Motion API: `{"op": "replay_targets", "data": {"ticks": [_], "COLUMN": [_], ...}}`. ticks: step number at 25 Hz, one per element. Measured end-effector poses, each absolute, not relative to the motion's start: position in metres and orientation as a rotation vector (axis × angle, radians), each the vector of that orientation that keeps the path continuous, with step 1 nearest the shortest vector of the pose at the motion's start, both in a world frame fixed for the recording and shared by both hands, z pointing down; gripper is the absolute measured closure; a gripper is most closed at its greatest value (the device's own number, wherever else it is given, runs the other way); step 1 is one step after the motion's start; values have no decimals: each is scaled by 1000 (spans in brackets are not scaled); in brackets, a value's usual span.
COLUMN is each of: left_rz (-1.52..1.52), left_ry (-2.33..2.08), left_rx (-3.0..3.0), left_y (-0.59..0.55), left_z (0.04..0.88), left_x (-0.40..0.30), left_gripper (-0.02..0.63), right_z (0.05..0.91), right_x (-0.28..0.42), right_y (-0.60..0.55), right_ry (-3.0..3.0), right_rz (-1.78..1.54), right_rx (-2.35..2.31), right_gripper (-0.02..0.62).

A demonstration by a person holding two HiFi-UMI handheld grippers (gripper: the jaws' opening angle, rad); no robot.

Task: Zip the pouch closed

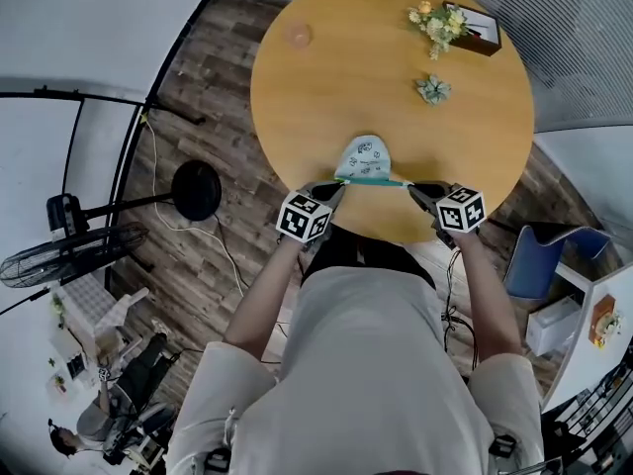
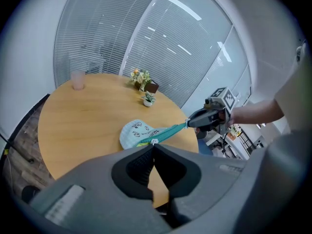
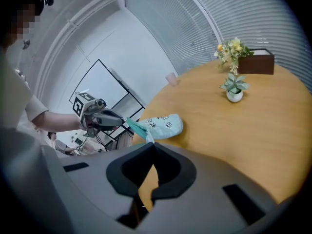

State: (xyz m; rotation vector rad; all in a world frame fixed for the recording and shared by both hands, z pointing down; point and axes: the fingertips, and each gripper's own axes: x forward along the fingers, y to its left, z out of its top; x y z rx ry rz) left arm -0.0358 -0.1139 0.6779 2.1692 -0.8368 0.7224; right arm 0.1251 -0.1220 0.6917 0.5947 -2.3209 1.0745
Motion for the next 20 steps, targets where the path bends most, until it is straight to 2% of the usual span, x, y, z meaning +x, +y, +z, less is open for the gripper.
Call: {"op": "replay_targets", "data": {"ticks": [8, 20], "left_rz": [740, 793], "left_ry": [-838, -861], "left_rx": [2164, 2053], "left_y": [-110, -110], "left_z": [679, 719], "left_x": [-52, -83], "left_gripper": [586, 584], "right_z": [689, 726], "right_x": [128, 87], "right_y": [-129, -119], "right_ry": [-2304, -2183], "right_rz": [1032, 1372], "right_rx": [759, 846], "right_gripper": [594, 591]}}
